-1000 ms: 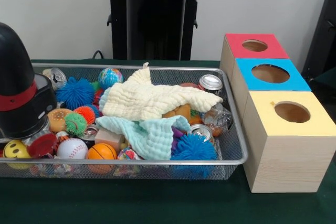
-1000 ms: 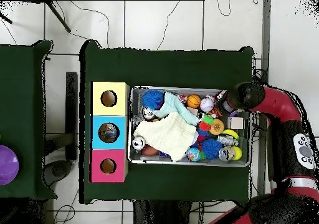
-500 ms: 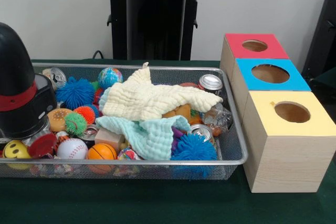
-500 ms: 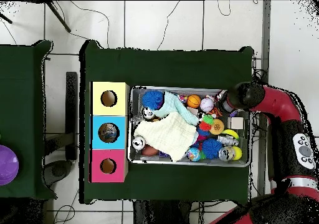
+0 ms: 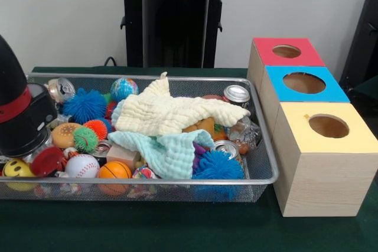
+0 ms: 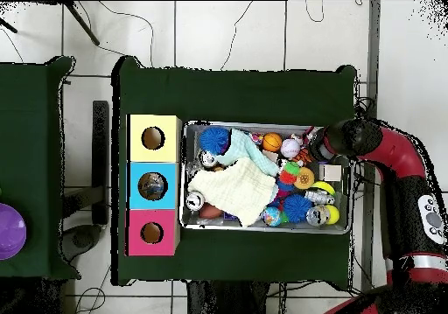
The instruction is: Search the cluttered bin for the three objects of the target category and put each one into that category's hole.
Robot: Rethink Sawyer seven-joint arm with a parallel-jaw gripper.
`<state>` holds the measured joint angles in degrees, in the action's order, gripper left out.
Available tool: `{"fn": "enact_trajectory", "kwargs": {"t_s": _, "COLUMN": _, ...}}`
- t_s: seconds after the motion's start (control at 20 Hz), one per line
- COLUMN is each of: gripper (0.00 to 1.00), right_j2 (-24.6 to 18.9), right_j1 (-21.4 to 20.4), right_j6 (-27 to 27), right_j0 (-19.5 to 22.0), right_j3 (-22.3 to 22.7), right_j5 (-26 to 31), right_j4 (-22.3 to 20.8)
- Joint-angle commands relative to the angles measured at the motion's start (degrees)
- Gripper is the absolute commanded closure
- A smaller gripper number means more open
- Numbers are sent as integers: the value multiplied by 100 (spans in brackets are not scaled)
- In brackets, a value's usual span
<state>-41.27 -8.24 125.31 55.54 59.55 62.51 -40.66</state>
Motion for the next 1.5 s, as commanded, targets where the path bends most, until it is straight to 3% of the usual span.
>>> {"fn": "enact_trajectory", "kwargs": {"t_s": 0.05, "gripper": 100, "right_j2": 475, "right_j1": 2203, "right_j6": -1044, "right_j0": -150, "right_j3": -970, "right_j5": -5109, "right_j4": -2509}}
{"fn": "enact_trajectory", "kwargs": {"t_s": 0.15, "gripper": 100, "right_j2": 676, "right_j1": 2042, "right_j6": -806, "right_j0": -357, "right_j3": -1004, "right_j5": -4903, "right_j4": -2569}}
{"fn": "enact_trajectory", "kwargs": {"t_s": 0.3, "gripper": 100, "right_j2": 579, "right_j1": 1965, "right_j6": -992, "right_j0": -327, "right_j3": -969, "right_j5": -4431, "right_j4": -2440}}
{"fn": "enact_trajectory", "kwargs": {"t_s": 0.4, "gripper": 100, "right_j2": 630, "right_j1": 1915, "right_j6": -766, "right_j0": -373, "right_j3": -948, "right_j5": -4288, "right_j4": -2362}}
{"fn": "enact_trajectory", "kwargs": {"t_s": 0.65, "gripper": 100, "right_j2": 874, "right_j1": 1776, "right_j6": -76, "right_j0": -574, "right_j3": -866, "right_j5": -4156, "right_j4": -2241}}
{"fn": "enact_trajectory", "kwargs": {"t_s": 0.95, "gripper": 100, "right_j2": 991, "right_j1": 1665, "right_j6": 214, "right_j0": -640, "right_j3": -726, "right_j5": -3879, "right_j4": -1881}}
{"fn": "enact_trajectory", "kwargs": {"t_s": 1.25, "gripper": 100, "right_j2": 1300, "right_j1": 1501, "right_j6": 806, "right_j0": -978, "right_j3": -695, "right_j5": -3608, "right_j4": -1738}}
{"fn": "enact_trajectory", "kwargs": {"t_s": 1.5, "gripper": 100, "right_j2": 1405, "right_j1": 1433, "right_j6": 805, "right_j0": -1053, "right_j3": -625, "right_j5": -3516, "right_j4": -1527}}
